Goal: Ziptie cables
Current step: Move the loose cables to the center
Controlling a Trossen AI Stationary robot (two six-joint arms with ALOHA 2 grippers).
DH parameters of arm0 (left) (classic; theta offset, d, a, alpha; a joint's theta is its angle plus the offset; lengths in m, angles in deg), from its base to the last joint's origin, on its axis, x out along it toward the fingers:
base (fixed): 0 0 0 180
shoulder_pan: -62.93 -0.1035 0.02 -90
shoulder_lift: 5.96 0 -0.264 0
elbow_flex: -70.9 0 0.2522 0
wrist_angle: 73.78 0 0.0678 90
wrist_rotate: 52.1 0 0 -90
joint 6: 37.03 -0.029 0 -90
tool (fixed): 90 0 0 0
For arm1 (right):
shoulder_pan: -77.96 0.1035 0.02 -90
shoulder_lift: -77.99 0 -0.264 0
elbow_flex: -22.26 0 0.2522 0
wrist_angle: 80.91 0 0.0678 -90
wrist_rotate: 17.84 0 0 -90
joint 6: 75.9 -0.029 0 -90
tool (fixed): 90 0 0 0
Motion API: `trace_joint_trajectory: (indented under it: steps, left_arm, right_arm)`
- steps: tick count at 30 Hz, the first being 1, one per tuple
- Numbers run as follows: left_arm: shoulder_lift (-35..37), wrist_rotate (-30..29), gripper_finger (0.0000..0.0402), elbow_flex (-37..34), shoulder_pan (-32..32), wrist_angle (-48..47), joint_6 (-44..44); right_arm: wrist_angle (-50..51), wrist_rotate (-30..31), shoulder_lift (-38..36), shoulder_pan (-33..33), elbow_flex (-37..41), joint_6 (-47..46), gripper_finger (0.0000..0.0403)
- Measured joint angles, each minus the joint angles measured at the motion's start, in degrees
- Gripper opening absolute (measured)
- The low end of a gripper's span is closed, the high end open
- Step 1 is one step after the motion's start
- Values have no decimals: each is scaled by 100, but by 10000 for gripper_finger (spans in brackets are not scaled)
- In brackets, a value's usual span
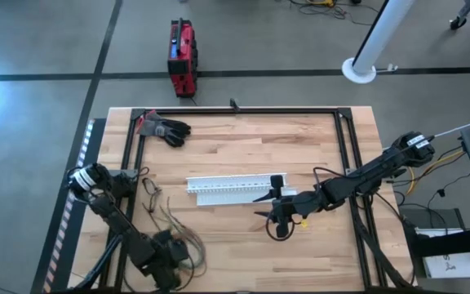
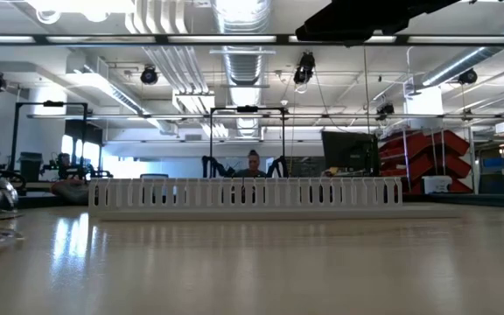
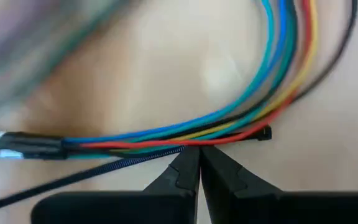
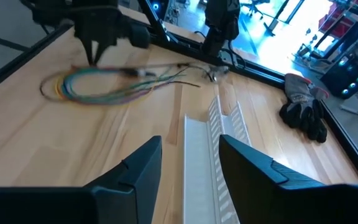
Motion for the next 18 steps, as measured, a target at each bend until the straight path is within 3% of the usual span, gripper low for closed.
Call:
trace_joint_trajectory:
  steps: [8,13,18]
  left_arm:
    - [-50,-2161,0,-57,-747,557,-1404]
    - [-50,-3479,0,-57,-1272,1066,-1583]
    - [-44,-3645,0,-45,-1770,1714,-2411]
  right_arm:
    - [-21,0,0,0,0,161,151]
    - [-1,-367,48,-4,0,350,157]
    - [63,-474,508,-2,0,601,159]
